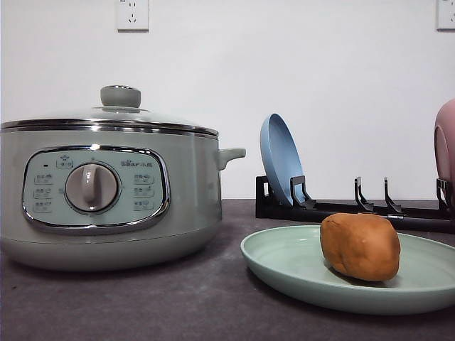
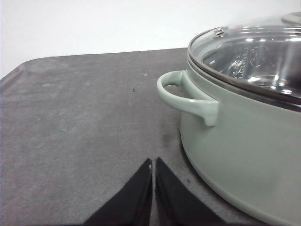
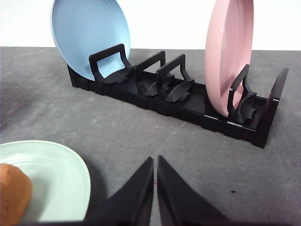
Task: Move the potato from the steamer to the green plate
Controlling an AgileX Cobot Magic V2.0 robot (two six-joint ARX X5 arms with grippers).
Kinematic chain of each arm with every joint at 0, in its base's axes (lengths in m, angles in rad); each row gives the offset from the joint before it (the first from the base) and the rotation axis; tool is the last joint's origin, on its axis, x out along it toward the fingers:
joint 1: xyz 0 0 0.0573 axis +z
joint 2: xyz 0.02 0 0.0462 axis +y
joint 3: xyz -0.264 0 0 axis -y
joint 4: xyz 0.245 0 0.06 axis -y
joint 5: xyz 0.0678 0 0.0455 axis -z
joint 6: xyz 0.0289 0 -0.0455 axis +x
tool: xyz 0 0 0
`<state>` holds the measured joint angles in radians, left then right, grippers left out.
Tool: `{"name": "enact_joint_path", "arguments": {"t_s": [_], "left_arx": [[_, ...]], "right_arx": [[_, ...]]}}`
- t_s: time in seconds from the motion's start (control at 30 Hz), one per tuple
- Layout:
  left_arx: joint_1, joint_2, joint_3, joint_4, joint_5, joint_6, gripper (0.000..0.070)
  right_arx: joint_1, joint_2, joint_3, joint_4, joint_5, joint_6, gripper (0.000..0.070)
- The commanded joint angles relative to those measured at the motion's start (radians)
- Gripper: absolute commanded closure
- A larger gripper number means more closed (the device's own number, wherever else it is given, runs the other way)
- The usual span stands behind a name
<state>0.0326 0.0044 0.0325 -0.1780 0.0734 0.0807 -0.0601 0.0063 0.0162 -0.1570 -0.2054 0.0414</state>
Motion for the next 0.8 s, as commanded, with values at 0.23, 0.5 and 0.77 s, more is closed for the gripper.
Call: {"name": "enact_joint_path", "arguments": {"t_s": [0.23,0.5,0.77], "left_arx": [[0.002,-0.001,-0.021,-0.008,-0.003,0.005,0.0699],[0.002,-0.001,-0.021,-0.008,-0.003,0.005,0.0699],[0.002,-0.001,-0.021,-0.008,-0.003,0.005,0.0699]], "right_arx": [[-0.002,-0.003,-0.005,-0.001,0.001,0.003,0.07],[-0.002,-0.003,-0.005,-0.001,0.001,0.003,0.07],[-0.002,-0.003,-0.005,0.0,0.001,0.003,0.07]]}}
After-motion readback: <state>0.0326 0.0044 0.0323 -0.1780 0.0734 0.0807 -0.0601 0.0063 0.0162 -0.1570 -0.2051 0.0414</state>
